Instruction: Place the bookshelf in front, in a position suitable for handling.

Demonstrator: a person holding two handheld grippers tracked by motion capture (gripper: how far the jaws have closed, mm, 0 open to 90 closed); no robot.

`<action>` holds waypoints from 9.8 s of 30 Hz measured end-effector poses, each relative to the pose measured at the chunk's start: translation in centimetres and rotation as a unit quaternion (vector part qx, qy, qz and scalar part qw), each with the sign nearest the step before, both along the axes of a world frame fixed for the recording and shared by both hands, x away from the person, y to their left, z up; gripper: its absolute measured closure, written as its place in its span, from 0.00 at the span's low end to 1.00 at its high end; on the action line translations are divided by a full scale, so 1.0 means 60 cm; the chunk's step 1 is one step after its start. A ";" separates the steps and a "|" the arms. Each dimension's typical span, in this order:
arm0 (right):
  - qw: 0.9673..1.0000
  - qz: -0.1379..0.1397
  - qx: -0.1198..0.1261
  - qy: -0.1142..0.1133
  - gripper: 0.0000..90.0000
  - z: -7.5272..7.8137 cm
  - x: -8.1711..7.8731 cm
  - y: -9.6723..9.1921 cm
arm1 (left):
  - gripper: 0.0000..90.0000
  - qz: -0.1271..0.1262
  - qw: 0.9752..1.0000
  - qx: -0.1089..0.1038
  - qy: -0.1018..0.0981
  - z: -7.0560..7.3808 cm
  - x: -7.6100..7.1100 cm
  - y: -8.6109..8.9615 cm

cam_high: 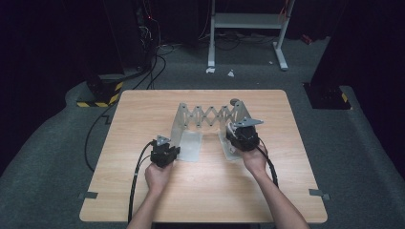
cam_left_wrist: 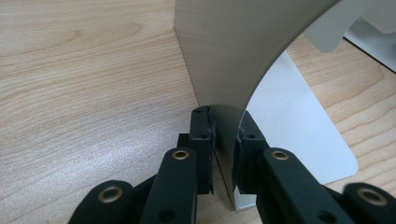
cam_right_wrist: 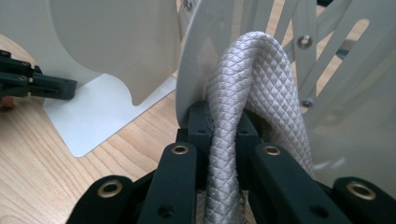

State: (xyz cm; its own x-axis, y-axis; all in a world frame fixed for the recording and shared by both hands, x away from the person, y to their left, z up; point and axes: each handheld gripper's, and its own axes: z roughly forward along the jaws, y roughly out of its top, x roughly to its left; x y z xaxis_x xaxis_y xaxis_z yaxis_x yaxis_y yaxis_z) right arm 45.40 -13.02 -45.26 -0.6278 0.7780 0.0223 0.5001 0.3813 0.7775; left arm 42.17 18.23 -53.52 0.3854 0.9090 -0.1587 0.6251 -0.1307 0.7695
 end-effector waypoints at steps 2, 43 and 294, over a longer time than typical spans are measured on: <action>1.000 0.002 0.000 -0.005 0.93 0.006 -0.001 -0.001 | 0.89 0.000 1.000 0.000 0.000 0.000 0.000 0.000; 0.998 0.007 0.046 -0.036 0.93 0.075 0.016 0.004 | 0.89 0.000 1.000 0.001 0.000 0.000 0.000 0.000; 0.986 -0.129 -0.039 -0.096 0.93 0.081 0.059 -0.003 | 0.89 -0.011 1.000 -0.001 0.000 0.000 -0.003 -0.002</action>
